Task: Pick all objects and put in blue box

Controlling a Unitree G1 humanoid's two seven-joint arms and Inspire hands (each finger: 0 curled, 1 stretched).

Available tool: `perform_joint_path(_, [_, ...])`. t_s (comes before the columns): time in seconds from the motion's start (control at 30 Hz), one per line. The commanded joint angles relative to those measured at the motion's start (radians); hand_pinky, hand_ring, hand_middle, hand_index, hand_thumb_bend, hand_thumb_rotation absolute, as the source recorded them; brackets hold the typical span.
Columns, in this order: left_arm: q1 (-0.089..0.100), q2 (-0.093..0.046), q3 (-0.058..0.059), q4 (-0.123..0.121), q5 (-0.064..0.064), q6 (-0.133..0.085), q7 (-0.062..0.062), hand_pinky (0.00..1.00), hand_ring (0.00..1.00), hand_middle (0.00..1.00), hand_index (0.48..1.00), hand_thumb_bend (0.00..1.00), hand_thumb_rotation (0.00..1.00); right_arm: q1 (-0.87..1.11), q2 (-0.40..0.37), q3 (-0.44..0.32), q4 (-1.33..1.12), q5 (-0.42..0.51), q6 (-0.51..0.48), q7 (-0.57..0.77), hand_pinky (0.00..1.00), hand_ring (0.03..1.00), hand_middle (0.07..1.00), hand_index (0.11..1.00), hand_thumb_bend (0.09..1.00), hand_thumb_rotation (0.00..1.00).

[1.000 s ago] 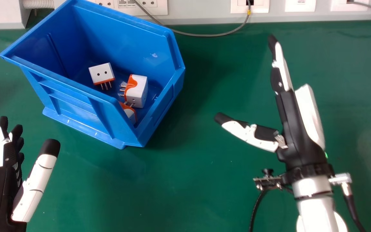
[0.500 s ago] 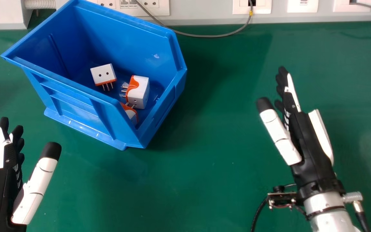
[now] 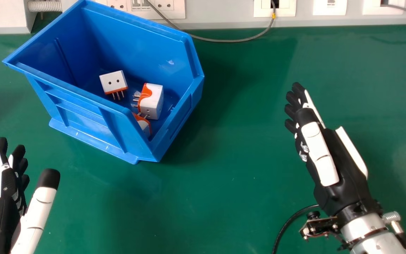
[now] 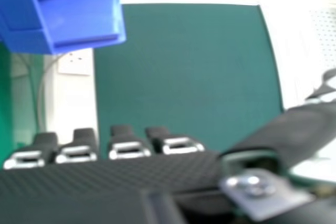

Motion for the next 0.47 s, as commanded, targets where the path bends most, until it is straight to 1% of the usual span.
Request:
perform_joint_path(0.0, [0.006, -0.006, 0.007, 0.001, -0.017, -0.038, 0.002, 0.99, 1.0, 1.0, 1.0, 0.77, 0.84, 0.005, 0.006, -0.02, -0.036, 0.026, 0.0, 0.011, 1.0, 1.0, 1.0, 1.0, 0.383, 1.0])
perform_joint_path(0.1, [0.009, -0.01, 0.008, -0.002, -0.01, -0.044, 0.01, 0.99, 1.0, 1.0, 1.0, 0.77, 0.84, 0.011, 0.012, -0.022, -0.035, 0.041, 0.004, 0.022, 1.0, 1.0, 1.0, 1.0, 0.38, 1.0])
perform_joint_path(0.17, [0.014, -0.011, 0.008, -0.002, -0.008, -0.051, 0.013, 0.99, 1.0, 1.0, 1.0, 0.77, 0.84, 0.015, 0.02, -0.022, -0.034, 0.048, 0.002, 0.03, 1.0, 1.0, 1.0, 1.0, 0.38, 1.0])
perform_joint_path(0.27, [0.015, -0.014, 0.005, 0.003, -0.009, -0.059, 0.013, 0.98, 1.0, 1.0, 1.0, 0.78, 0.86, 0.018, 0.031, -0.023, -0.022, 0.054, -0.016, 0.038, 1.0, 1.0, 1.0, 1.0, 0.386, 1.0])
perform_joint_path(0.4, [0.004, -0.011, 0.005, 0.026, -0.018, -0.087, 0.007, 0.98, 1.0, 1.0, 1.0, 0.77, 0.86, 0.019, 0.049, -0.026, 0.015, 0.037, -0.063, 0.037, 1.0, 1.0, 1.0, 1.0, 0.387, 1.0])
perform_joint_path(0.43, [0.001, -0.01, 0.006, 0.033, -0.022, -0.095, 0.005, 0.98, 1.0, 1.0, 1.0, 0.75, 0.88, 0.017, 0.054, -0.026, 0.026, 0.026, -0.081, 0.032, 1.0, 1.0, 1.0, 1.0, 0.388, 1.0])
